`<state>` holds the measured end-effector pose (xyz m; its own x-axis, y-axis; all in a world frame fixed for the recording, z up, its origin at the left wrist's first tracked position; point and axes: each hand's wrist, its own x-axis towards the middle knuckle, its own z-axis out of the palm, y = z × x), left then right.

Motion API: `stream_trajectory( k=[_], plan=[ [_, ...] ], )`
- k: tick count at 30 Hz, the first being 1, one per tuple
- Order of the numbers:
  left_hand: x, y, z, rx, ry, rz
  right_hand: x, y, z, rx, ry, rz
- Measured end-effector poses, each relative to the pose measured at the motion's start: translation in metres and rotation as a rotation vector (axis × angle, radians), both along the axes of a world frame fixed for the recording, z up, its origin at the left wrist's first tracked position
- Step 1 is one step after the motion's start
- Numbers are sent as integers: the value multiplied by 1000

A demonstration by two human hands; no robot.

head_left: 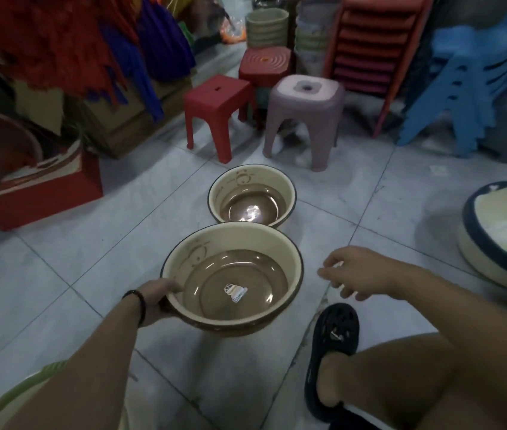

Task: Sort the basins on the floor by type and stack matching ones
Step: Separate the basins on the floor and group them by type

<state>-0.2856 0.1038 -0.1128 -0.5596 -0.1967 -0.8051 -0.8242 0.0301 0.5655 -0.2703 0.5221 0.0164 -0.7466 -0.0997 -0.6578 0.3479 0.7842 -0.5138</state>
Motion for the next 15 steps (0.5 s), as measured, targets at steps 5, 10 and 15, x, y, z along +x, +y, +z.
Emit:
stream_trajectory(
  k=[5,10,15],
  plan=[
    [-42,105,77,48,192,-260,19,84,39,-125,-9,-445],
    [-69,267,148,202,360,-339,66,183,71,-420,170,-933],
    [-43,440,199,235,486,-575,145,277,82,-364,566,-1336]
  ],
)
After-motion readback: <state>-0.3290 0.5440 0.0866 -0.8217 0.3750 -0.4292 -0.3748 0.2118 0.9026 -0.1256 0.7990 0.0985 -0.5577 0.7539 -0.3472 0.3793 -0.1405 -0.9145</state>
